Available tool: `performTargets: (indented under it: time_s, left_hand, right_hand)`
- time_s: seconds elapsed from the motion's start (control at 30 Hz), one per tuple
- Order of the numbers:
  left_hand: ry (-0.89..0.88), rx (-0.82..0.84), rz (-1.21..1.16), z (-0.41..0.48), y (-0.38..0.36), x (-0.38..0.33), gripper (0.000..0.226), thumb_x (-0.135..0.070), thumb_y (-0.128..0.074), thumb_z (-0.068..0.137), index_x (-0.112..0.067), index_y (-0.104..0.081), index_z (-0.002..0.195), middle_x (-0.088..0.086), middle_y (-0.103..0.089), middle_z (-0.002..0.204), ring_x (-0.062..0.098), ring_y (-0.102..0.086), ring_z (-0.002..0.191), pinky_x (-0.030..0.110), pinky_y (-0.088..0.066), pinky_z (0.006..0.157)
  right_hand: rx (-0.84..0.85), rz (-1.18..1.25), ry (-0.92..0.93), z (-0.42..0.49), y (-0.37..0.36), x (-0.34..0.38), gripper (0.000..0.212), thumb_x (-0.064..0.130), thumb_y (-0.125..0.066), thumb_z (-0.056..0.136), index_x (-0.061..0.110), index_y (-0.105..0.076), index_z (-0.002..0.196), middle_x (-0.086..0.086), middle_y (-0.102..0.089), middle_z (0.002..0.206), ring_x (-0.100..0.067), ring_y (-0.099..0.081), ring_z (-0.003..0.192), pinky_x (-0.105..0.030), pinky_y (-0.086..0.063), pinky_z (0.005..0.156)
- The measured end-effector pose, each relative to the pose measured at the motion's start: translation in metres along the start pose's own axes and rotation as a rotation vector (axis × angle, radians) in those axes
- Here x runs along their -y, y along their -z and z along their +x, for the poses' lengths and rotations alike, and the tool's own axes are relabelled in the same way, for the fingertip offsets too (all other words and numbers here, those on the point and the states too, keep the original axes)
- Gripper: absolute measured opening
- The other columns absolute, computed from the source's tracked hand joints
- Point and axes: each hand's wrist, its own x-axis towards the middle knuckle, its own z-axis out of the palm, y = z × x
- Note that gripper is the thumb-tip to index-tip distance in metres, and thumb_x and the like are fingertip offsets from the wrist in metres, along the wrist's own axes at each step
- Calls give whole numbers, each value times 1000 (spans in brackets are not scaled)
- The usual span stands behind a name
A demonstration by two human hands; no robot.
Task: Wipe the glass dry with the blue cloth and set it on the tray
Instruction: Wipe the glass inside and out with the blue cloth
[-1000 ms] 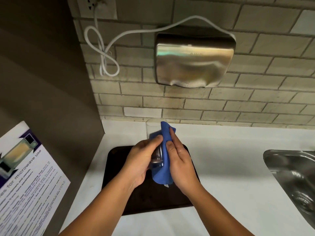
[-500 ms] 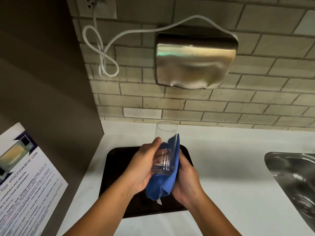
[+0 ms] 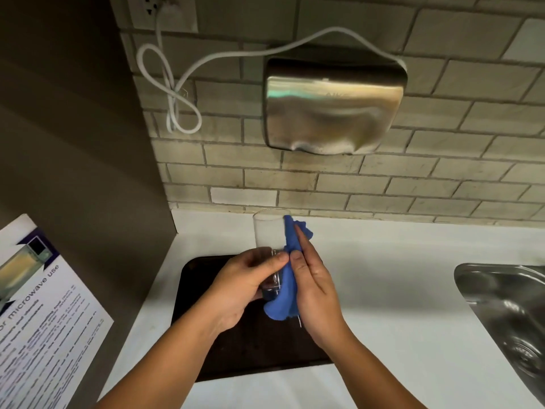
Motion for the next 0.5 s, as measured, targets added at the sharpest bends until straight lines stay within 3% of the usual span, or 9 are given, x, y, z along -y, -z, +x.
performTargets:
  time_s: [0.07,0.17,0.27,0.33,0.43,0.5]
  left_hand:
    - [51,142,-128,-2,6,3,56,-45,-95,72,-14,-86,117,13,-85,115,23,-83,101,39,-67,86]
    - [59,186,-179,-1,7,6,65,-47,-102,67,-13,-86,120,15,-84,121,26,-82,108,41,-67,91]
    - [38,117,-156,1,7,5,60,-43,-95,74,-9,-84,122,18,-84,123,27,-82,108,42,-67,92]
    - [6,92,-111,1,7,4,56,-43,-93,74,-10,-85,119,15,-85,117,27,-81,104,43,-67,93]
    - [-82,28,-69,0,-1,1,68,-41,-96,64,-11,-80,123,10,-84,111,18,-82,93,31,-67,81]
    - [-178,-36,-52,0,-8,-2,69,-35,-95,62,-15,-75,126,8,-83,116,10,-83,91,22,-64,76]
  right_hand:
    - [0,32,11,4,1,8,46,38,-53,109,51,-57,153,21,-69,150,-11,-69,136,-35,-55,116]
    - [9,92,-52,8,3,14,44,32,-51,115,45,-53,158,6,-71,151,-19,-71,134,-48,-53,119]
    - [36,-34,-21,4,0,16,45,37,-55,108,57,-55,148,17,-71,148,-4,-71,131,-21,-58,106]
    - [37,-1,-59,6,1,18,44,40,-54,106,61,-59,144,21,-73,144,-4,-71,131,-22,-59,104]
    - [-9,151,-201,16,5,21,42,48,-49,109,42,-66,147,-7,-80,134,-30,-79,119,-50,-64,97]
    - [-21,258,-308,18,5,19,47,54,-50,109,25,-76,137,-17,-81,129,-35,-79,117,-50,-64,94]
